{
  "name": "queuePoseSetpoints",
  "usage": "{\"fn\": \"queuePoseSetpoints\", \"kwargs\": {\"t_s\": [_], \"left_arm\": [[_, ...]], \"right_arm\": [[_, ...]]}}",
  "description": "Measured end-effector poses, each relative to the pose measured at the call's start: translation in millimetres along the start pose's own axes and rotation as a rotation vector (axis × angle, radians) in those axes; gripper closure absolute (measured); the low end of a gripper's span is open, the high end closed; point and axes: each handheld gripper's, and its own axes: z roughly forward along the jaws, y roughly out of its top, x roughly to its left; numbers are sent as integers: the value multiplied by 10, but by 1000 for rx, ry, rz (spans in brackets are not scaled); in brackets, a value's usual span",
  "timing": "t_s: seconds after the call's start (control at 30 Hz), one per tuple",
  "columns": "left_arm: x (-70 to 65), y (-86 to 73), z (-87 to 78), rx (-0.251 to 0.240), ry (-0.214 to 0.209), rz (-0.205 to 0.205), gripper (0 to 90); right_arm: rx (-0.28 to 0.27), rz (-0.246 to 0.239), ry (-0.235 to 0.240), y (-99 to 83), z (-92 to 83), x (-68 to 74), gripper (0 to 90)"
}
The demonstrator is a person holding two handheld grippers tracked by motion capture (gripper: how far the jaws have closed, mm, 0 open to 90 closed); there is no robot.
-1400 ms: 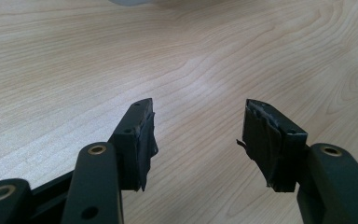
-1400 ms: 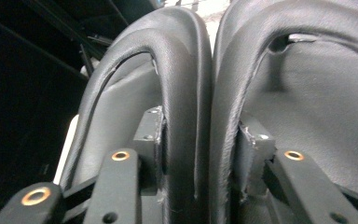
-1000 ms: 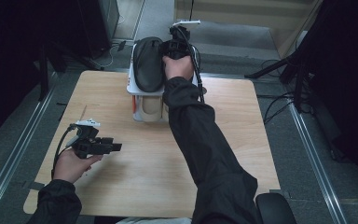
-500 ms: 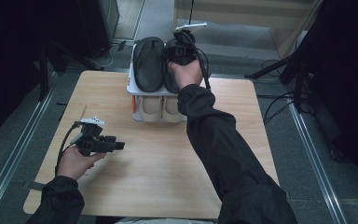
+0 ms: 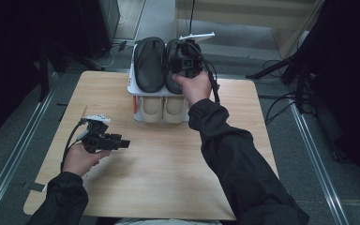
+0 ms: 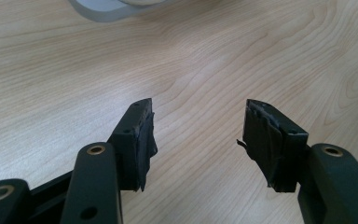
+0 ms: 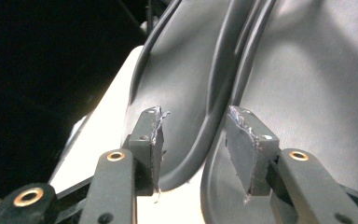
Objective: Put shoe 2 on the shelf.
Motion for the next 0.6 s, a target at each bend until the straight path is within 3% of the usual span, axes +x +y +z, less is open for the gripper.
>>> {"fn": "queuePoseSetpoints", "kwargs": {"t_s": [0.1, 0.6], "left_arm": [[2, 27, 26, 7, -3, 3, 439], [-9, 170, 140, 19, -24, 19, 438]], "right_arm": [[4, 3, 17, -76, -58, -17, 579], [6, -90, 74, -542, -298, -79, 583]]}}
